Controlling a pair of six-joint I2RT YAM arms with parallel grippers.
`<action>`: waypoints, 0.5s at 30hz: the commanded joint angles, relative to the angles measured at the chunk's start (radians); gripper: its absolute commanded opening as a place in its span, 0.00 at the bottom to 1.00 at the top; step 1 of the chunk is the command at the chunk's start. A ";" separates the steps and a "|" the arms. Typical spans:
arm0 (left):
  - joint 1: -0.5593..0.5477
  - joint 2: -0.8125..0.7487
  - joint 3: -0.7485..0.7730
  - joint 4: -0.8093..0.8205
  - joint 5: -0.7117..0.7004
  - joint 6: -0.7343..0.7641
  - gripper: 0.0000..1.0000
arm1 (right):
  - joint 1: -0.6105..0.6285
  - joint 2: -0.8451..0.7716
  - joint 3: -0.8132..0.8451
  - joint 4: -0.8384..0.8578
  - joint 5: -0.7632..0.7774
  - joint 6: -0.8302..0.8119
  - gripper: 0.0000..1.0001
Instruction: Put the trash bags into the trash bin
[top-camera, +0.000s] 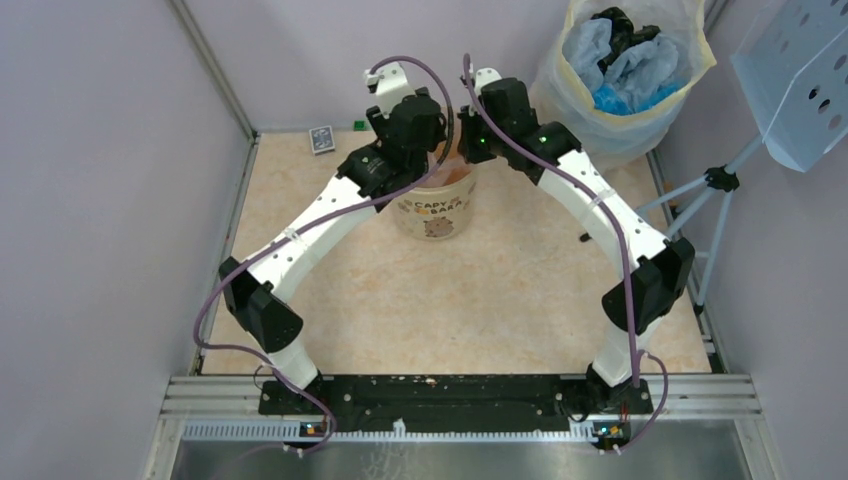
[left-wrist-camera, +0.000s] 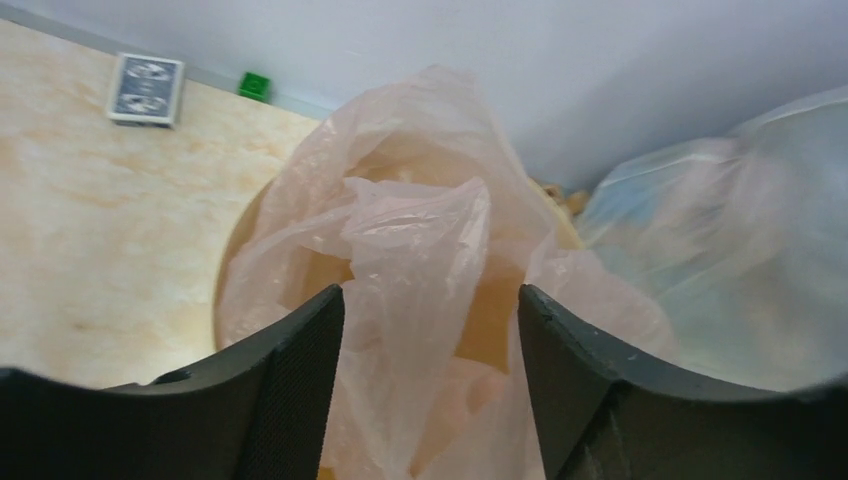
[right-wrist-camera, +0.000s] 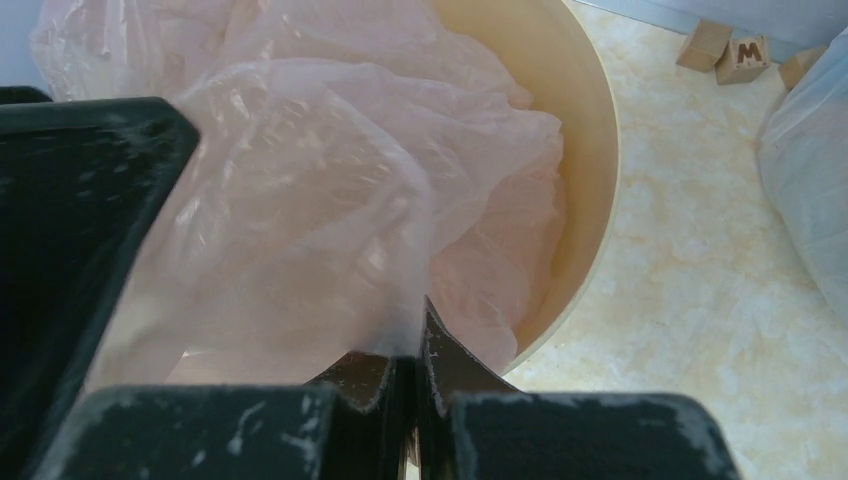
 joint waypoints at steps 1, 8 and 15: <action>0.007 0.013 0.012 0.012 -0.153 0.081 0.64 | -0.002 -0.060 -0.006 0.035 0.004 0.003 0.00; 0.050 -0.069 -0.126 0.070 -0.132 0.131 0.60 | -0.010 -0.103 -0.043 0.056 0.050 -0.012 0.00; 0.104 -0.204 -0.258 0.088 -0.036 0.162 0.38 | -0.027 -0.132 -0.063 0.055 0.051 -0.030 0.09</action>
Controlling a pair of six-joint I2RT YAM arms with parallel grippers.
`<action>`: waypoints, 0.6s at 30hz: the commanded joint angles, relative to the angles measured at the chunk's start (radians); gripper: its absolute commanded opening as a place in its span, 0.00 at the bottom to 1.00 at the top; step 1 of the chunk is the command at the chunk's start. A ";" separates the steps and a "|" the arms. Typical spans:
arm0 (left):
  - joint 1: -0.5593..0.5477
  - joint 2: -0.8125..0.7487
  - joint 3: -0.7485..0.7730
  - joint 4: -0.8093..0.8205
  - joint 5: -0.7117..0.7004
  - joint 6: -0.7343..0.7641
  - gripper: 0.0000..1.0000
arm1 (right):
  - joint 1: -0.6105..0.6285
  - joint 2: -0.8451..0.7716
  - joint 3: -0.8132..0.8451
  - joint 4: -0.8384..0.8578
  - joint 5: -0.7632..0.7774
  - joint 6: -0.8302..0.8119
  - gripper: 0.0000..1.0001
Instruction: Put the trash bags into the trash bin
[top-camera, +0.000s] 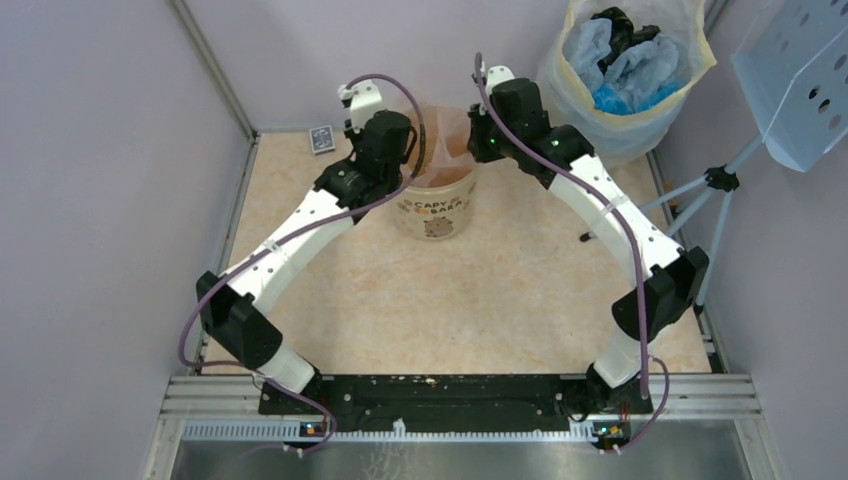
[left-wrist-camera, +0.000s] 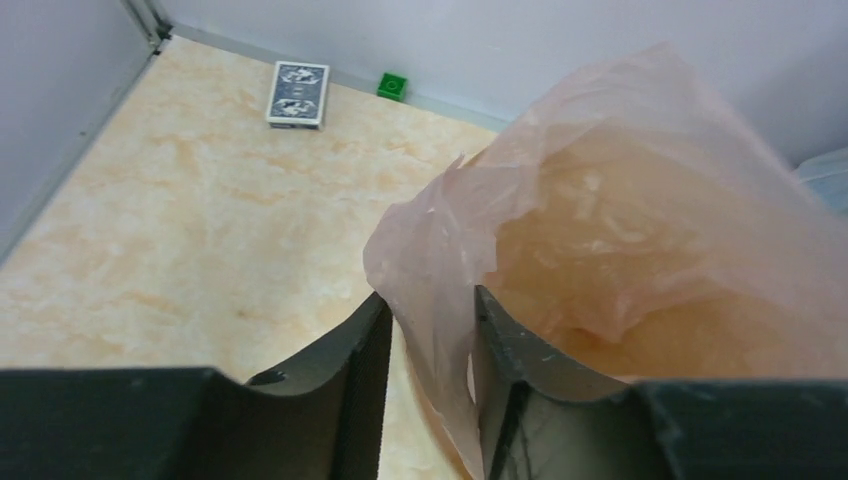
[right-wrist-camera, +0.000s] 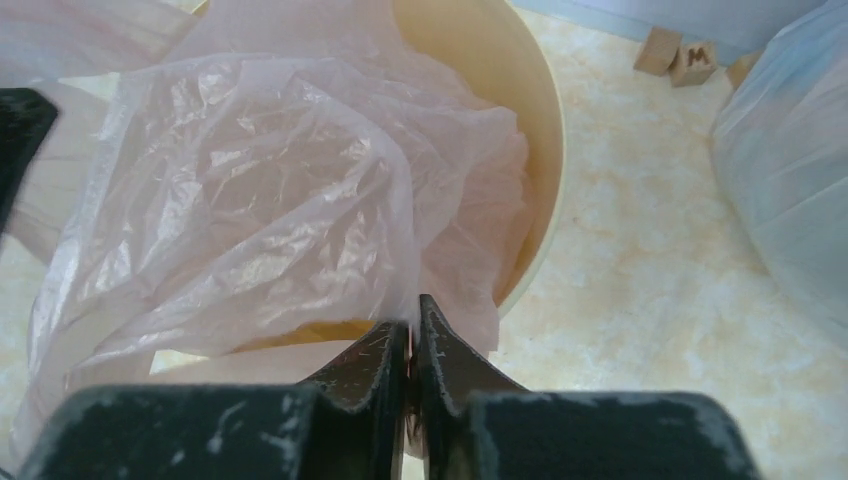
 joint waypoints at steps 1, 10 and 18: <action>0.045 -0.156 -0.070 0.053 0.093 0.014 0.33 | -0.020 -0.078 -0.012 0.042 0.001 -0.033 0.15; 0.076 -0.374 -0.290 0.202 0.325 -0.025 0.00 | -0.014 -0.157 0.017 0.017 -0.141 -0.098 0.56; 0.086 -0.380 -0.292 0.167 0.360 -0.035 0.00 | 0.080 -0.123 0.114 -0.031 -0.087 -0.142 0.61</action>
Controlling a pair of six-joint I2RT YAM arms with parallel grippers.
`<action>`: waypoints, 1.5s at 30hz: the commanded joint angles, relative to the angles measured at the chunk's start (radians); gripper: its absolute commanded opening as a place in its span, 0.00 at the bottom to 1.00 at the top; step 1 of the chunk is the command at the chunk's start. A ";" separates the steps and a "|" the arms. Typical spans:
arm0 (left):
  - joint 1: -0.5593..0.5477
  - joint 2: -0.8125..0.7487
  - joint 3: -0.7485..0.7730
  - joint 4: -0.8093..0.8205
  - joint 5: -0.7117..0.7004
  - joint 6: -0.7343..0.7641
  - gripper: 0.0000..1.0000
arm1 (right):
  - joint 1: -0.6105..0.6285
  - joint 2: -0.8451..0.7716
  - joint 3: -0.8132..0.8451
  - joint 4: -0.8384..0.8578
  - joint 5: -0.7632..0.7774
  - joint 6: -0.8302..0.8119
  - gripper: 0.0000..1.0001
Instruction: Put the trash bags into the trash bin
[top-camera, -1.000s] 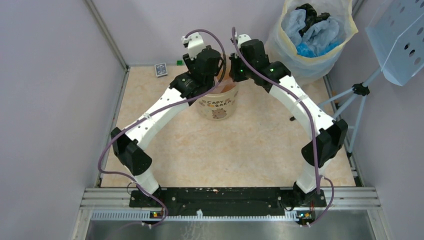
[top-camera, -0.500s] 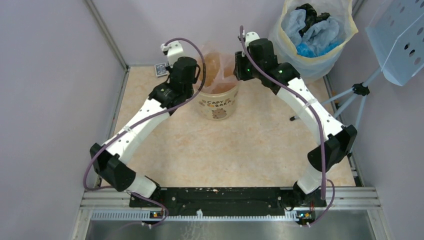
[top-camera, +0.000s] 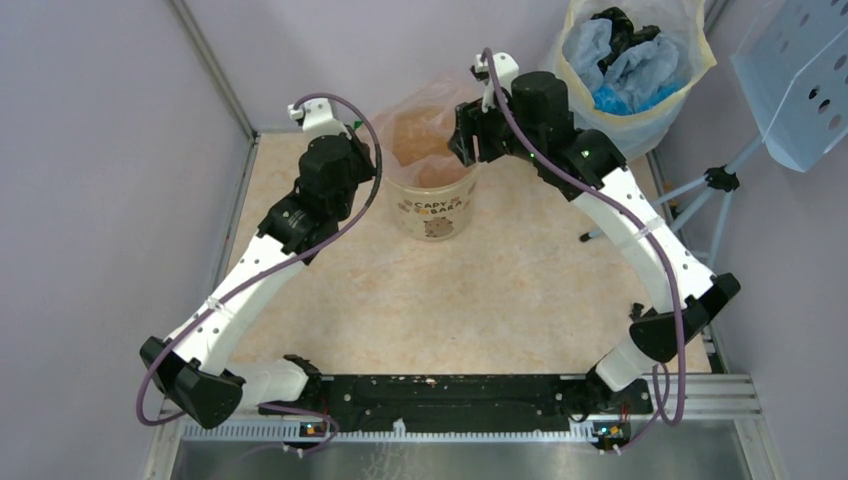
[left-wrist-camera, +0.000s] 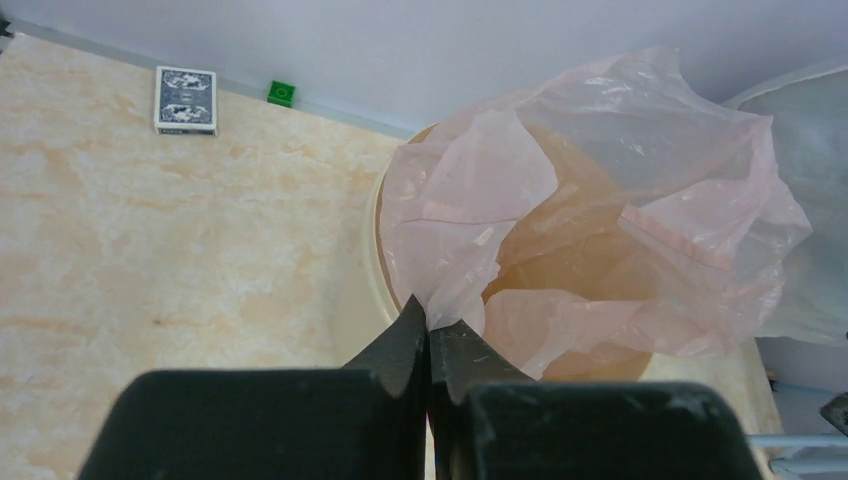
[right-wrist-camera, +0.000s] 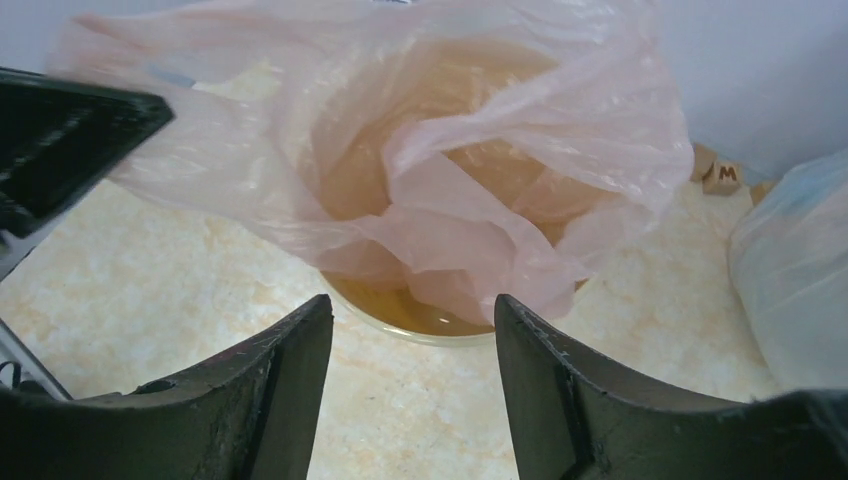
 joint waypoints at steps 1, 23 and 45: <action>0.010 -0.006 -0.007 0.032 0.045 -0.017 0.00 | 0.043 0.031 0.107 -0.026 0.050 -0.045 0.61; 0.162 0.001 -0.107 0.014 0.228 -0.059 0.00 | 0.072 0.321 0.365 -0.087 0.249 -0.124 0.00; 0.295 -0.012 -0.320 0.036 0.326 -0.044 0.00 | -0.235 -0.140 -0.440 0.175 0.087 0.184 0.00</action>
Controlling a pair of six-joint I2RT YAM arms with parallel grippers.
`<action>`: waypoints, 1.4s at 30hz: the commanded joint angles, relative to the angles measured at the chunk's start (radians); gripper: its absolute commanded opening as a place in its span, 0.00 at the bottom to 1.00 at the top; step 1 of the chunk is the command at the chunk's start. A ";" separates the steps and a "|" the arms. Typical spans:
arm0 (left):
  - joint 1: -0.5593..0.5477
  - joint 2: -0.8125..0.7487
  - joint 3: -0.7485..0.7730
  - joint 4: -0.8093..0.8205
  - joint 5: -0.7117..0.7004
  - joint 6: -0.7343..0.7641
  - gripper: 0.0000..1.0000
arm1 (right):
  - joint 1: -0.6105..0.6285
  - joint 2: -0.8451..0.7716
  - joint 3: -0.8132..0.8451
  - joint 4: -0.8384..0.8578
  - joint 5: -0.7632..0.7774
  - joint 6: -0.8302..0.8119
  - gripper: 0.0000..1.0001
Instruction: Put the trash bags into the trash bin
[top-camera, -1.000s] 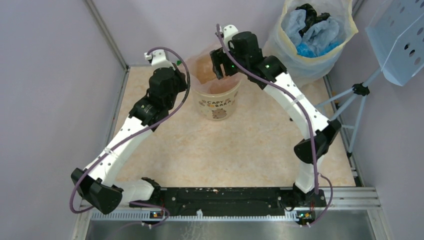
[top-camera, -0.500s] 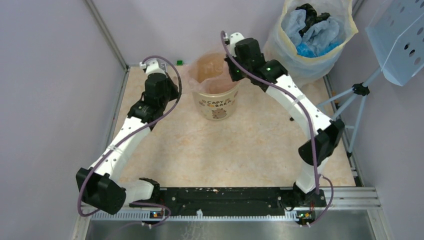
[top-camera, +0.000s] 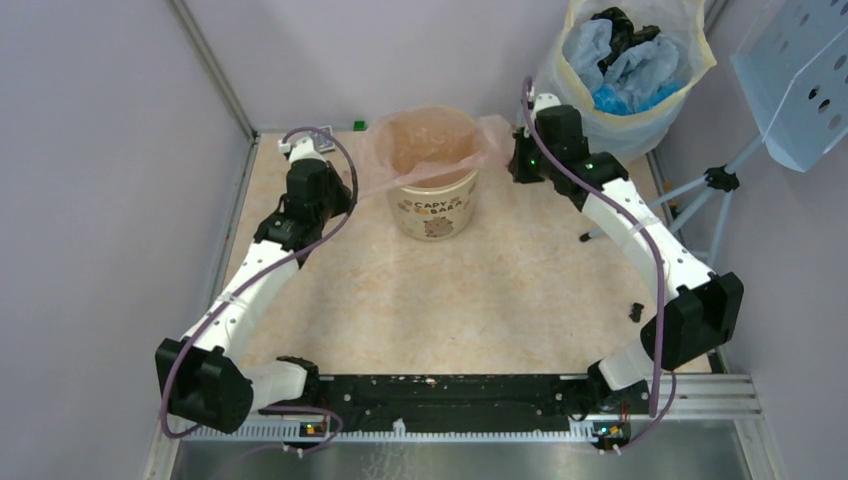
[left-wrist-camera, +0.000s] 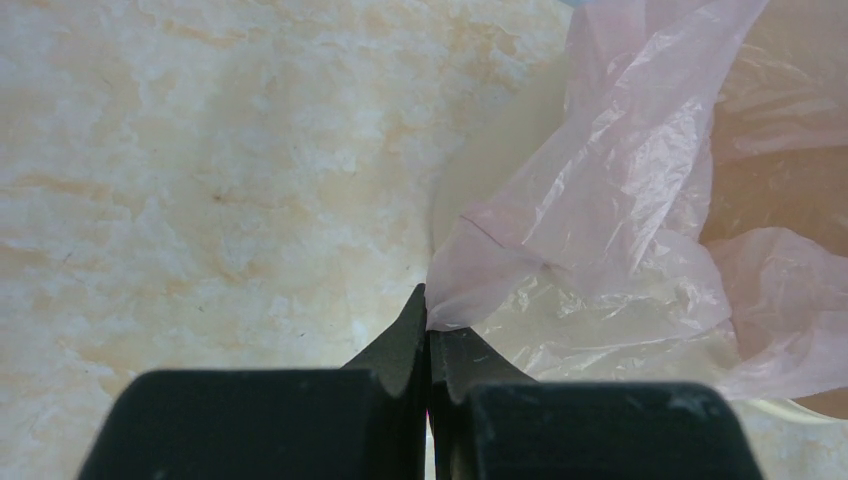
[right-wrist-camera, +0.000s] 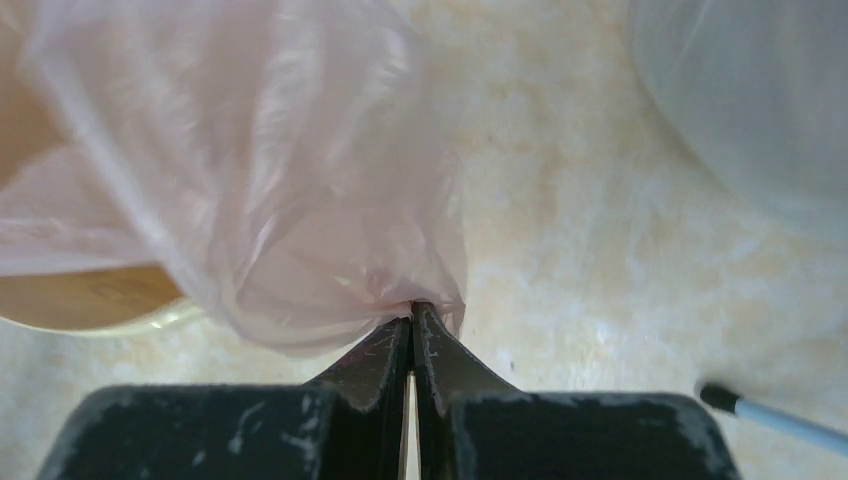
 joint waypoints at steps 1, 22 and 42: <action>0.012 0.010 -0.039 0.034 0.003 0.011 0.00 | -0.035 -0.102 -0.151 0.091 0.007 0.061 0.00; 0.017 -0.078 -0.168 0.102 0.086 0.137 0.00 | -0.087 -0.093 -0.345 0.234 0.009 0.110 0.00; 0.060 0.342 0.068 0.371 0.261 0.187 0.45 | -0.085 0.027 -0.295 0.438 -0.094 0.092 0.14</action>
